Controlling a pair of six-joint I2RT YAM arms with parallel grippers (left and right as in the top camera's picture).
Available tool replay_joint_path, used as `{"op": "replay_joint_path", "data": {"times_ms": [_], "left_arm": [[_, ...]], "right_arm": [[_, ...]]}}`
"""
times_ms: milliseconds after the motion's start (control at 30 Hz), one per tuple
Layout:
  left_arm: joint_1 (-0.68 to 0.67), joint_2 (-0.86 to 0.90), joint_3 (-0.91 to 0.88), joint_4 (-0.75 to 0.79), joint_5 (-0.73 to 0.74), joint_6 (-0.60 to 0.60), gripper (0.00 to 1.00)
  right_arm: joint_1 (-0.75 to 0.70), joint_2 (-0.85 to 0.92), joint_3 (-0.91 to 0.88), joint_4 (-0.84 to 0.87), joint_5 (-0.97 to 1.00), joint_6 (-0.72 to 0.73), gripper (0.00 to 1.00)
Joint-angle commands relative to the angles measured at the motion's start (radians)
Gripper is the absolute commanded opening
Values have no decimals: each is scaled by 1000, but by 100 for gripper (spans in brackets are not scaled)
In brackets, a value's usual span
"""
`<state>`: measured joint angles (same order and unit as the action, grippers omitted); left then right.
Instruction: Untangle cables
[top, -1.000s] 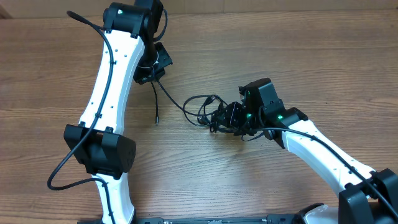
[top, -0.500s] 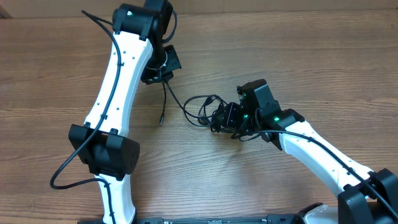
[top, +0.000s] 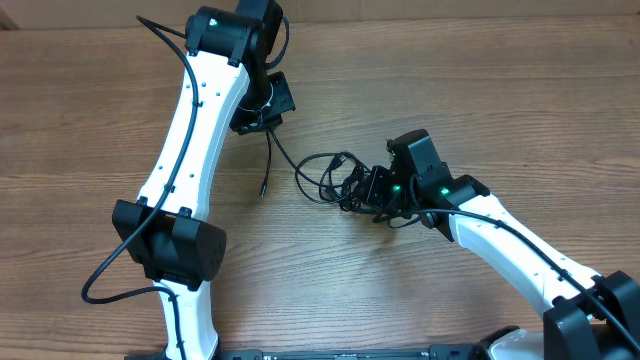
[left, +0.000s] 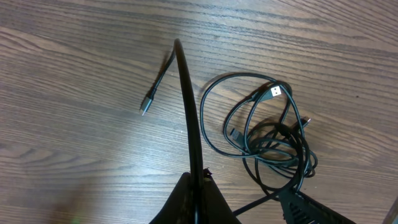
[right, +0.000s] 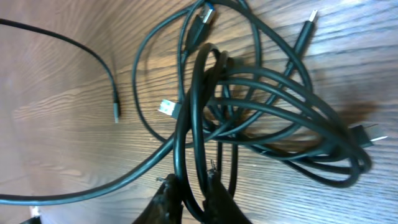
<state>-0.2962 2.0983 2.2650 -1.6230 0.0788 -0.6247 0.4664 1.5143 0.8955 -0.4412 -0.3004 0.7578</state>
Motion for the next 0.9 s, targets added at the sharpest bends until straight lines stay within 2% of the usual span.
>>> {"op": "replay_joint_path", "data": {"times_ms": [0,67,367,567,733,867], "left_arm": [[-7,-9,-4,3,8,19,4],[-7,-9,-3,4,8,19,4],[-3,-9,-3,-9,4,19,4],[11,-24,12,5,141,26,4],[21,-56,81,40,341,176,4],[22,-104,155,42,382,211,4]], "right_arm": [[5,3,2,-20,74,-4,7],[5,3,2,-33,84,-4,4],[4,3,2,-132,275,1,4],[4,3,2,-163,300,0,4],[4,3,1,-164,312,0,4],[4,3,1,-172,342,0,4]]}}
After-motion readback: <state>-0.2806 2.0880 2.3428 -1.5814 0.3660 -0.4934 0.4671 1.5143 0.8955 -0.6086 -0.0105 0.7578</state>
